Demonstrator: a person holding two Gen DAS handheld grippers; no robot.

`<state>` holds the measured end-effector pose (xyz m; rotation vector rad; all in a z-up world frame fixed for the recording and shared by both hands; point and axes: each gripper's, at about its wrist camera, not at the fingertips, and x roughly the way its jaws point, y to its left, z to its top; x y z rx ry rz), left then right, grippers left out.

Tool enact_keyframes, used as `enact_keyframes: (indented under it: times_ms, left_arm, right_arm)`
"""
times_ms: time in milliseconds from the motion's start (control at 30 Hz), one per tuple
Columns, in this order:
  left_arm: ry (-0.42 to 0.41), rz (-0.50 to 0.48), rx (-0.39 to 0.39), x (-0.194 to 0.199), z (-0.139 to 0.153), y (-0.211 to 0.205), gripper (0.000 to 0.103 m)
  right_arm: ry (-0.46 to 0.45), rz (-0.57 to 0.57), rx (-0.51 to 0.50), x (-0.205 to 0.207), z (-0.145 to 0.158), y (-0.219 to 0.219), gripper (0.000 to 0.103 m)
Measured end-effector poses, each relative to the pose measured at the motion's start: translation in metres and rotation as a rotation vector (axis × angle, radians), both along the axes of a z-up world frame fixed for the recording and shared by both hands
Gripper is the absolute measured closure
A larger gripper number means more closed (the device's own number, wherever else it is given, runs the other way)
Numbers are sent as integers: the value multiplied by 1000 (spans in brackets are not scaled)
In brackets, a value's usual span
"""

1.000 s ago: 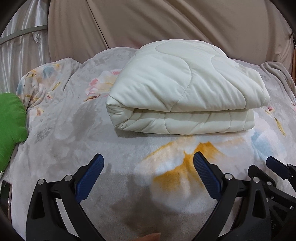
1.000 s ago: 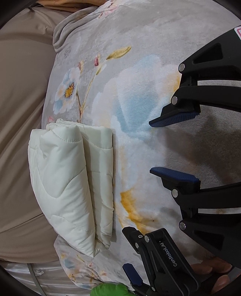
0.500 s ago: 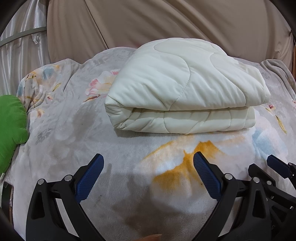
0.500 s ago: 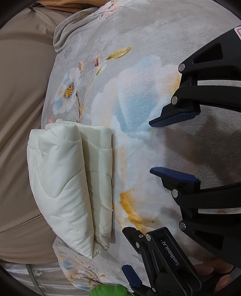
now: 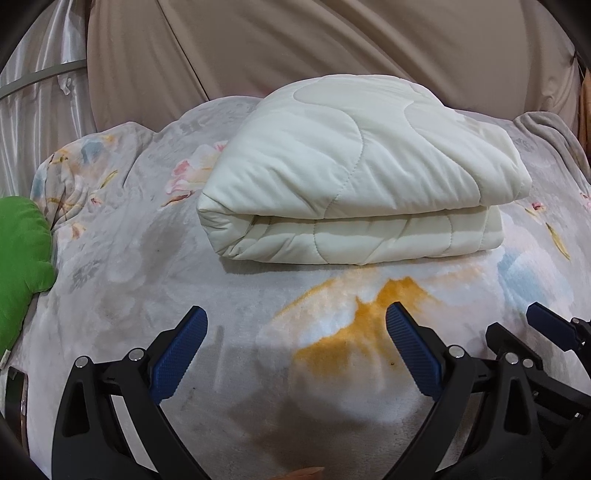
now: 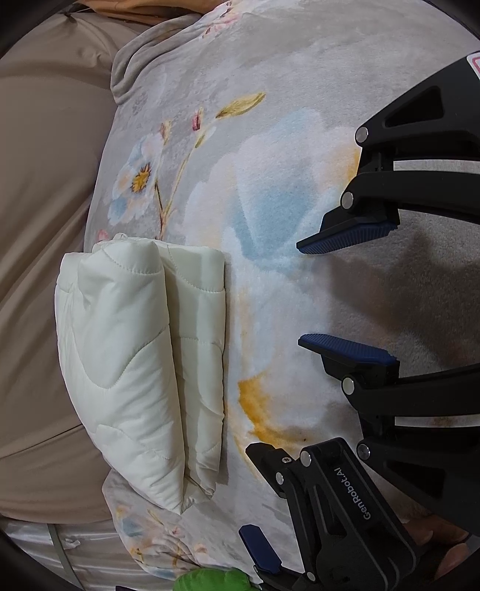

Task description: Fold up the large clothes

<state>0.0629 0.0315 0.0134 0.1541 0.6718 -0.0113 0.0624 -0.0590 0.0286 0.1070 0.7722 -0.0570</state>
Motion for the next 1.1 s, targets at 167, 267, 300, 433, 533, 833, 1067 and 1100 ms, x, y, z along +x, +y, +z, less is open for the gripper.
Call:
enact_keyframes:
  times_ms: [167,267,300,433,533,833,1067,1100]
  left_arm:
    - [0,-1,4,1,0,-1,8]
    - [0,-1,4,0,0,-1,8]
    - [0,-1,4,0,0,-1,8]
    - [1,-1,4,1,0,0,8]
    - [-1,0,7,0,0,-1,8]
    - [-4,2,13,-1,0,-1,8]
    - [2,-2,12,-1,0,0,9]
    - [3,-3,12,-1,1,0,9]
  right_arm:
    - [1,-3,-2,0,0,2,58]
    - [1,-2,-4,0,0,2,58]
    - [1,-2,-4,0,0,2,58]
    - [1,-2,-4,0,0,3,58]
    - [1,-1,-5,0,0,3,58]
    - [1,0,-7,0,0,3,58]
    - [0,1,-8,0,0,3,58]
    - [0,1,-8,0,0,3,58]
